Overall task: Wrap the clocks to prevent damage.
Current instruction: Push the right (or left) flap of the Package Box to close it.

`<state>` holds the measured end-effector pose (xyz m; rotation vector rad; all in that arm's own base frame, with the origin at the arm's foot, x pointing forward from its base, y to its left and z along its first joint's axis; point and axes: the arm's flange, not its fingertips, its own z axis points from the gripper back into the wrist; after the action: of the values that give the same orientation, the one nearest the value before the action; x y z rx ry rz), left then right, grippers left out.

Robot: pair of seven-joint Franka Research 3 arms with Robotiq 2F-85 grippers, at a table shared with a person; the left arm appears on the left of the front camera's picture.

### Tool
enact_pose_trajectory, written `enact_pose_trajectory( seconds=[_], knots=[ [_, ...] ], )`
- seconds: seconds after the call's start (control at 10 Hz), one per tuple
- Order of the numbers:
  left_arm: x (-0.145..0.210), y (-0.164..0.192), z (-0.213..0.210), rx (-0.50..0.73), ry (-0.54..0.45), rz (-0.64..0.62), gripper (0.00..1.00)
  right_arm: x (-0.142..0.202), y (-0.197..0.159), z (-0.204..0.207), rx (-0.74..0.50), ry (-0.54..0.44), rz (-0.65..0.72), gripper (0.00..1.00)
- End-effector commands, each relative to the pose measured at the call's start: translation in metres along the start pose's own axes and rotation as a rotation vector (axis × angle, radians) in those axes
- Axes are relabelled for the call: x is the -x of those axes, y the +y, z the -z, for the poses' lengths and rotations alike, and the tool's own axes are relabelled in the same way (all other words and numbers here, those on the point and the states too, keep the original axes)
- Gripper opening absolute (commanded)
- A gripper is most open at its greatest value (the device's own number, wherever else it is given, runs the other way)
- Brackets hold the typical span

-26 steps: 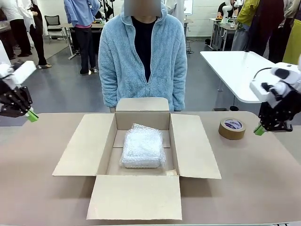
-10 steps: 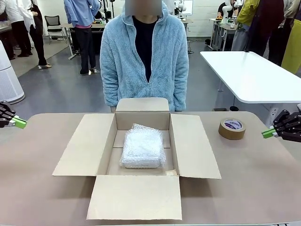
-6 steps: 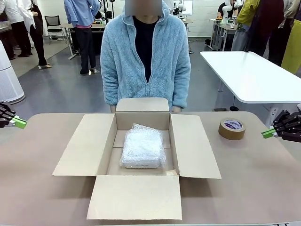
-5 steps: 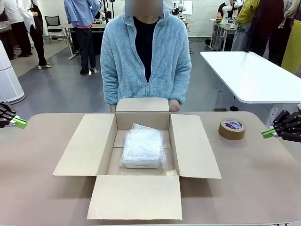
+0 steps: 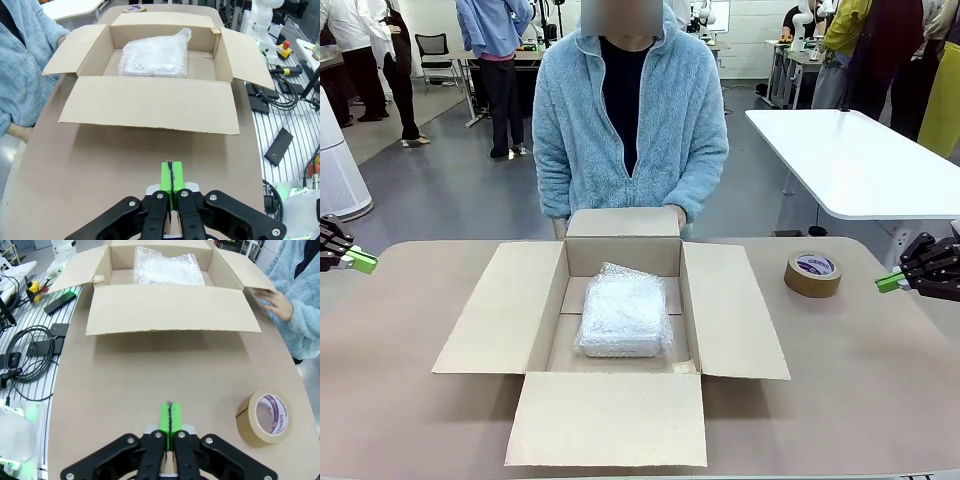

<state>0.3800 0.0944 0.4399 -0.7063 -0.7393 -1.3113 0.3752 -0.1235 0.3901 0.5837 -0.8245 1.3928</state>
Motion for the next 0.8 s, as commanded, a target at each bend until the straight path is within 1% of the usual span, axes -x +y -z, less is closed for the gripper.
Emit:
enact_pose_trajectory(
  seconds=[0.0,0.7],
  knots=[
    [0.0,0.0011,0.0,-0.002,-0.022,0.008,0.0,-0.0001,0.0008,0.002,0.012,-0.025,-0.013,0.01],
    [0.0,0.0011,0.0,-0.002,-0.022,0.008,0.0,-0.0001,0.0008,0.002,0.012,-0.025,-0.013,0.01]
  ],
)
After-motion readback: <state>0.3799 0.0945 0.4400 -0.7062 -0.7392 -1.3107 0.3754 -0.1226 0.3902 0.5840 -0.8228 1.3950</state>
